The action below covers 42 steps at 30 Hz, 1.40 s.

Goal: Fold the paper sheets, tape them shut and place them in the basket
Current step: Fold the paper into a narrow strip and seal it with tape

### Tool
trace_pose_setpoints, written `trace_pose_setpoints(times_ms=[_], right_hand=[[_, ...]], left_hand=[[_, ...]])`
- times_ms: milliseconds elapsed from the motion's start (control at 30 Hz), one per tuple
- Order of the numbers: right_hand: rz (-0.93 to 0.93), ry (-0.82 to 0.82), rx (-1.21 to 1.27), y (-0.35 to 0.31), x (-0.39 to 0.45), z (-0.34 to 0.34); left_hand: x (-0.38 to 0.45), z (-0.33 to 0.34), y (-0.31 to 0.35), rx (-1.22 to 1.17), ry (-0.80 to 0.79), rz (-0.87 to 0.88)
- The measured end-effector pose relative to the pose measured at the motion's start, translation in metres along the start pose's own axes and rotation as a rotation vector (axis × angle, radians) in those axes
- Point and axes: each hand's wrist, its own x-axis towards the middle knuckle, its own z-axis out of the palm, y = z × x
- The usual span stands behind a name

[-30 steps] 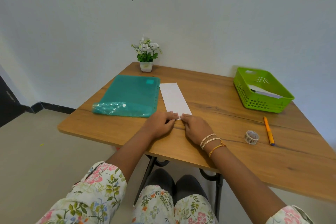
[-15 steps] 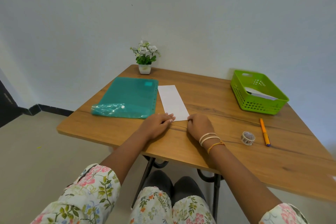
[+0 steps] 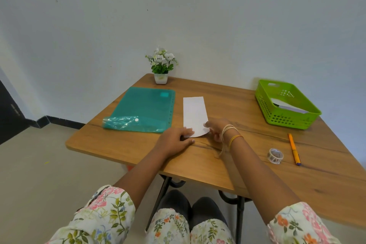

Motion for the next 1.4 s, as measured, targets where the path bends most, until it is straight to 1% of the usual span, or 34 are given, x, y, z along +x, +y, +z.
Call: trace_pose_setpoints(times_ms=[67, 100, 200, 233, 300, 367, 433, 500, 600, 700, 767, 833, 933, 1000, 1067, 1133, 1200, 1233, 1300, 1400], right_hand=[[-0.015, -0.023, 0.015, 0.001, -0.006, 0.004], [-0.029, -0.049, 0.060, 0.002, -0.008, 0.007], [-0.082, -0.120, 0.190, 0.007, -0.016, 0.015], [-0.111, -0.125, 0.215, 0.009, -0.018, 0.016], [-0.183, -0.146, 0.295, 0.013, -0.019, 0.014], [-0.224, -0.170, 0.384, 0.015, -0.017, 0.010], [-0.247, -0.131, 0.421, 0.018, -0.013, 0.006], [-0.313, -0.002, 0.411, 0.021, -0.007, -0.001], [-0.411, 0.255, 0.259, 0.026, 0.002, -0.013], [-0.358, 0.438, 0.198, 0.032, 0.003, -0.025], [-0.326, 0.503, 0.151, 0.037, 0.004, -0.034], [-0.307, 0.490, 0.055, 0.042, 0.005, -0.044], [-0.303, 0.419, -0.190, 0.052, 0.000, -0.054], [-0.290, 0.438, -0.391, 0.059, -0.005, -0.057], [-0.261, 0.490, -0.578, 0.066, -0.011, -0.056], [-0.251, 0.525, -0.704, 0.072, -0.018, -0.050], [-0.269, 0.572, -0.776, 0.079, -0.023, -0.044], [-0.284, 0.603, -0.794, 0.083, -0.025, -0.041], [-0.323, 0.650, -0.821, 0.088, -0.029, -0.037], [-0.392, 0.673, -0.891, 0.093, -0.033, -0.039]], left_hand=[[0.000, 0.003, 0.006, 0.019, 0.068, 0.004], [0.000, 0.006, 0.009, 0.042, 0.116, 0.015], [-0.001, 0.013, 0.018, 0.133, 0.306, 0.087], [-0.001, 0.015, 0.020, 0.125, 0.371, 0.107], [0.000, 0.016, 0.026, -0.007, 0.474, 0.097], [0.002, 0.012, 0.033, -0.232, 0.543, 0.029], [0.006, 0.005, 0.037, -0.454, 0.598, -0.065], [0.009, -0.003, 0.038, -0.665, 0.589, -0.178], [0.011, -0.016, 0.037, -0.953, 0.471, -0.330], [0.009, -0.024, 0.033, -1.180, 0.305, -0.465], [0.007, -0.027, 0.029, -1.252, 0.260, -0.560], [0.007, -0.029, 0.024, -1.261, 0.226, -0.640], [0.008, -0.025, 0.017, -1.200, 0.168, -0.700], [0.010, -0.020, 0.013, -1.046, 0.145, -0.726], [0.013, -0.016, 0.010, -0.742, 0.133, -0.671], [0.013, -0.014, 0.015, -0.419, 0.208, -0.571], [0.011, -0.012, 0.026, -0.216, 0.270, -0.472], [0.009, -0.010, 0.031, -0.127, 0.272, -0.438], [0.005, -0.004, 0.041, 0.055, 0.246, -0.380], [-0.007, 0.012, 0.049, 0.278, 0.197, -0.323]])
